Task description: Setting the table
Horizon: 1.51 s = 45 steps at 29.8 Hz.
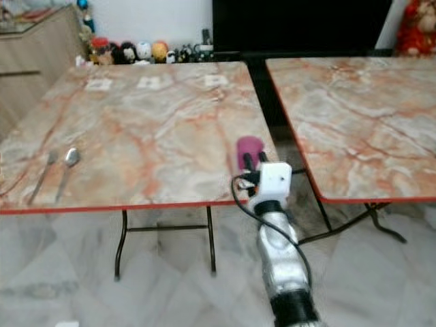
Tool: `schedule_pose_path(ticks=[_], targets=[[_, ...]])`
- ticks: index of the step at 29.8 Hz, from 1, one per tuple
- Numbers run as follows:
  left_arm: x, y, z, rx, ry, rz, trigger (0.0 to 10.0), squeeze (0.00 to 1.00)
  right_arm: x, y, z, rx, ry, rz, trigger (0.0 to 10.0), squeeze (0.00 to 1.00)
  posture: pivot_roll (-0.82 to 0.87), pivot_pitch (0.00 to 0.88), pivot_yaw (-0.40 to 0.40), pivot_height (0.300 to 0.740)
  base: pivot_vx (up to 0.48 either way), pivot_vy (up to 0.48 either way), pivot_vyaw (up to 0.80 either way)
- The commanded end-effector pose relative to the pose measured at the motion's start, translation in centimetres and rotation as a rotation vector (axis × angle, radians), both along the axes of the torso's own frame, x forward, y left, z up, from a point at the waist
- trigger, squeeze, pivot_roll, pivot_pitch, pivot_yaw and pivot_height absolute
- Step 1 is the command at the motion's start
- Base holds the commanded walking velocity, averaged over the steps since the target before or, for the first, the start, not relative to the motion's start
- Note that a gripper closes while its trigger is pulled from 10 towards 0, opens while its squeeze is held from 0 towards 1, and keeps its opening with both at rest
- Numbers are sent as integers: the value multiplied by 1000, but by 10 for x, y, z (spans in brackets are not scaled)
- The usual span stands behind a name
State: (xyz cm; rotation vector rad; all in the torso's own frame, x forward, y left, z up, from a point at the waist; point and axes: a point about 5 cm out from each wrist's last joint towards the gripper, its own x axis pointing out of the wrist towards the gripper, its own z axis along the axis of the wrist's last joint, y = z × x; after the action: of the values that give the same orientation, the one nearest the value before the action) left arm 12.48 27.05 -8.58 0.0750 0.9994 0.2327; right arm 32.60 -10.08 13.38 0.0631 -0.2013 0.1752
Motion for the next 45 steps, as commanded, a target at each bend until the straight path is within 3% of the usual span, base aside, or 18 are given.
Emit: schedule_pose_path(ticks=[1, 9, 13, 14, 16, 20, 31, 35, 36, 37, 38, 40, 44, 45], targets=[[-5, -3, -3, -16, 17, 7, 10000, 0, 1, -9, -1, -11, 7, -30, 10000, 0, -70, 0, 29, 740, 0, 0, 0], [-6, -8, -5, -22, 20, -4, 10000, 0, 2, -10, 0, -6, 7, -40, 10000, 0, -69, 0, 32, 740, 190, 0, 0], [0, -15, -5, -30, 5, -14, 10000, 0, 3, -12, 0, -5, 7, -46, 10000, 0, -71, 0, 35, 740, 345, 0, 0], [10, -22, -4, -36, -13, -27, 10000, 0, 3, -12, -1, -4, 7, -52, 10000, 0, -71, 0, 36, 740, 356, 0, 0], [17, -26, -2, -38, -22, -35, 10000, 0, 3, -13, 0, -1, 7, -57, 10000, 0, -72, 0, 38, 740, 354, 0, 0], [23, -29, -1, -38, -28, -42, 10000, 0, 4, -13, 0, 2, 8, -61, 10000, 0, -71, 0, 39, 740, 357, 0, 0], [24, -26, 0, -30, -36, -46, 10000, 0, 4, -11, 4, -57, -11, -22, 10000, 0, -71, 0, 38, 740, 83, 0, 0], [24, -24, 1, -27, -38, -47, 10000, 0, 2, -2, 11, -103, -38, 58, 10000, 0, -77, 0, 38, 740, 0, 0, 0], [24, -24, 1, -28, -38, -47, 10000, 0, 2, 0, 12, -110, -40, 75, 10000, 533, -77, 0, 38, 740, 0, 0, 0], [24, -24, 1, -28, -38, -47, 10000, 0, 2, 0, 12, -110, -40, 75, 10000, 533, -77, 0, 38, 740, 0, 0, 0], [23, -25, 0, -29, -37, -48, 10000, 0, 0, 4, 13, -137, -37, 110, 10000, 1000, -77, 0, 36, 740, 0, 0, 0], [23, -25, 0, -29, -36, -48, 10000, 0, -2, 7, 14, -158, -41, 134, 10000, 1000, -77, 0, 36, 740, 0, 0, 0], [21, -29, -2, -31, -29, -50, 10000, 0, -3, 7, 18, -307, -34, 117, 10000, 1000, -75, 0, 37, 740, 0, 0, 0], [19, -30, -3, -31, -23, -51, 10000, 0, -7, 14, 25, -365, -30, 127, 10000, 0, -86, 0, 37, 740, 0, 0, 0]])
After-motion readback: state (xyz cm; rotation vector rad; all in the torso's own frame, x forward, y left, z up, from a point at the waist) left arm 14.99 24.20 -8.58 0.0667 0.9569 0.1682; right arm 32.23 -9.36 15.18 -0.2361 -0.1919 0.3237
